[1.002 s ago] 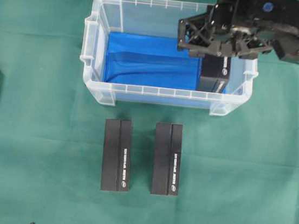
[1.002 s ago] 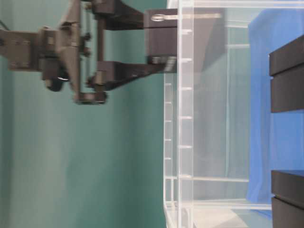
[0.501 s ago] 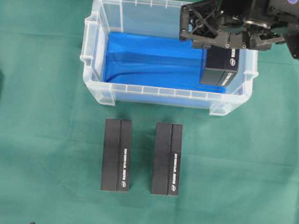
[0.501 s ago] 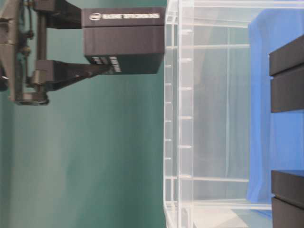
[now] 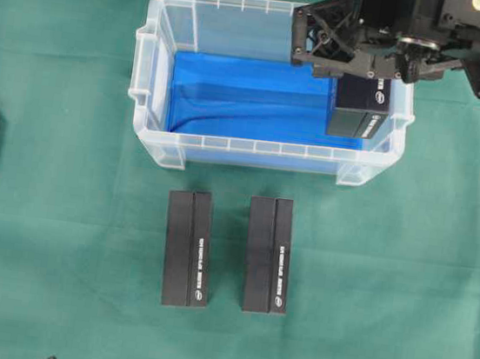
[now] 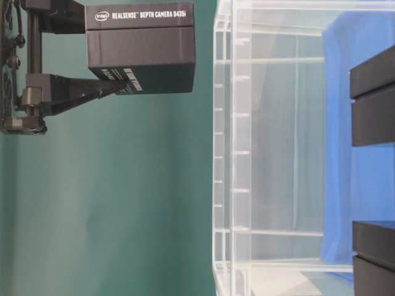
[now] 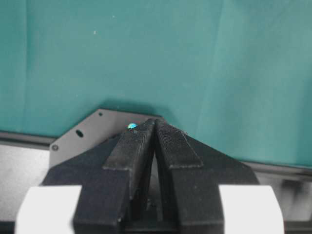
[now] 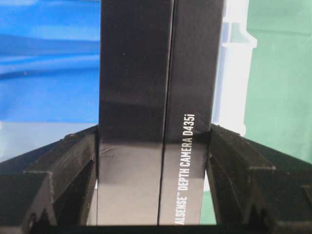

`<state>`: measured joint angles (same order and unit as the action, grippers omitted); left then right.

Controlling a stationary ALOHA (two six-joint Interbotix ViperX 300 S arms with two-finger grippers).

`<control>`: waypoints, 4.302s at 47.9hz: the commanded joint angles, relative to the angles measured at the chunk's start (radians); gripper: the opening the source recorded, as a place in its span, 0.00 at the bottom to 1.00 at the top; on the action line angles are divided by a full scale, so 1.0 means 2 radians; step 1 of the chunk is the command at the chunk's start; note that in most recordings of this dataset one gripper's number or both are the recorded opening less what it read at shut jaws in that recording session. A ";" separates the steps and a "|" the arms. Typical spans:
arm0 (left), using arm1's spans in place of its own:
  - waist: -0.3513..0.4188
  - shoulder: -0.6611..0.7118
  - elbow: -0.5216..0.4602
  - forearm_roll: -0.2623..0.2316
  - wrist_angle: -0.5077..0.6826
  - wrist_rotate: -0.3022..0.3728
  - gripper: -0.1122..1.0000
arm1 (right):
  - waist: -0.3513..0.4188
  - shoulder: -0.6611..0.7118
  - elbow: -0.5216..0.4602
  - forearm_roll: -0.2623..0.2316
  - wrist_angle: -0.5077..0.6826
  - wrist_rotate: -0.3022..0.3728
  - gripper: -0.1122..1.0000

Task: Take the box out of the case with the right arm.
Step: 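Lift the gripped right box upward out of the case, then carry the box forward and lower it right of the middle box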

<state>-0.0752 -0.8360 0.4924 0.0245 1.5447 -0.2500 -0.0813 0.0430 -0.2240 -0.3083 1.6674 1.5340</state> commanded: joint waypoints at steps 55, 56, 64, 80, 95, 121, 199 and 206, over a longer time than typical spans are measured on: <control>0.002 0.002 -0.005 0.002 -0.002 -0.002 0.10 | 0.005 -0.021 -0.013 -0.006 0.000 0.002 0.68; 0.002 0.002 -0.005 0.001 -0.002 -0.002 0.10 | 0.005 -0.021 -0.013 -0.006 0.001 0.002 0.68; 0.002 0.002 -0.005 0.002 -0.002 -0.002 0.10 | 0.005 -0.021 -0.013 -0.006 0.001 0.002 0.68; 0.002 0.002 -0.005 0.002 -0.002 0.000 0.10 | 0.015 -0.020 -0.016 -0.006 -0.001 0.005 0.68; 0.002 0.004 -0.005 0.002 -0.002 0.000 0.10 | 0.071 -0.021 -0.018 -0.006 0.023 0.061 0.68; 0.002 0.004 -0.005 0.002 -0.002 -0.002 0.10 | 0.219 -0.017 -0.023 -0.002 0.055 0.209 0.68; 0.002 0.005 -0.005 0.002 -0.002 -0.004 0.10 | 0.241 0.021 0.233 0.064 -0.229 0.312 0.68; 0.002 0.005 -0.005 0.002 -0.002 -0.004 0.10 | 0.242 0.020 0.253 0.064 -0.254 0.316 0.68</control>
<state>-0.0752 -0.8314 0.4924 0.0245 1.5447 -0.2562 0.3988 0.1043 0.2823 -0.1795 1.1812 2.1644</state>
